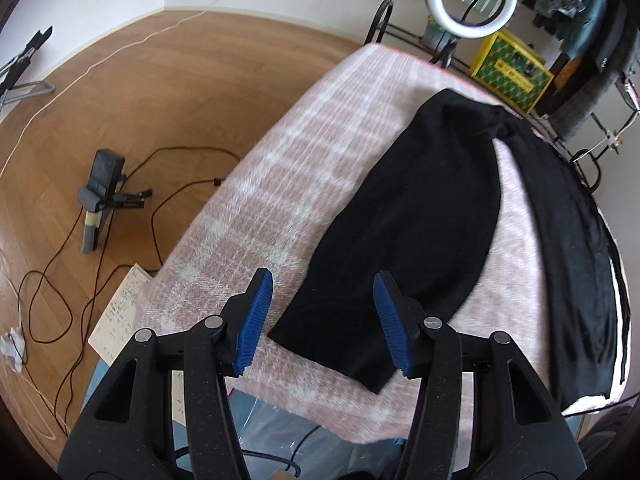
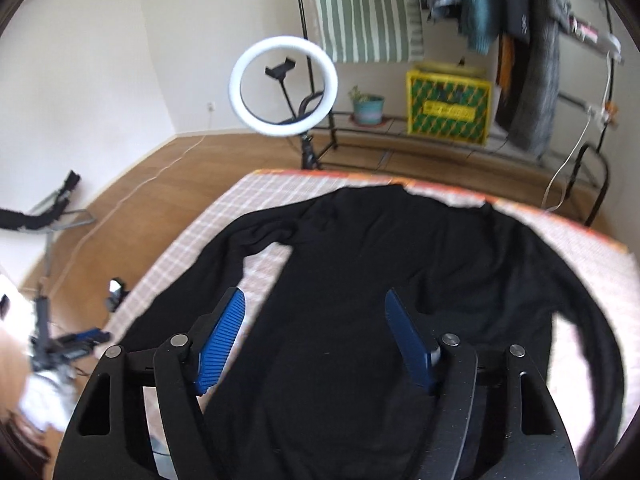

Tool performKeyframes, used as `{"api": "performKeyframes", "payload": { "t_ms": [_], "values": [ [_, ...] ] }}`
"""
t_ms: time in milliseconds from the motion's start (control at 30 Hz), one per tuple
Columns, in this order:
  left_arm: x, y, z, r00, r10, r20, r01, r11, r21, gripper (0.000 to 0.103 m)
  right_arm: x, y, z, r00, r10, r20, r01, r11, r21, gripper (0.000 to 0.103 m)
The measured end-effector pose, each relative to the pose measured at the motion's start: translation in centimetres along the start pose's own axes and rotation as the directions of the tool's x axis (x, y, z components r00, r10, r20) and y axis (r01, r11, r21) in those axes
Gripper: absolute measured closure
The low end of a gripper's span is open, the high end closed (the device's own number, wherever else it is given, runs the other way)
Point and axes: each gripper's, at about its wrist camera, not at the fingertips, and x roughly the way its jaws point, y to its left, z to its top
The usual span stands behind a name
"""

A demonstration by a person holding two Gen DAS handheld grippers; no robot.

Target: Fold large clothes

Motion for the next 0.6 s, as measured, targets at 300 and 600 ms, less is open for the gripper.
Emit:
{"api": "performKeyframes", "payload": {
  "t_ms": [300, 600],
  "values": [
    [2.8, 0.6, -0.7, 0.999, 0.035, -0.012, -0.035, 0.999, -0.017, 0.050, 1.3, 1.0, -0.5, 0.999, 0.041, -0.034, -0.042, 0.999, -0.017, 0.039],
    [1.5, -2.8, -0.2, 0.994, -0.091, 0.062, 0.090, 0.996, 0.026, 0.097, 2.5, 0.1, -0.5, 0.998, 0.036, -0.059, -0.035, 0.999, 0.008, 0.039]
  ]
}}
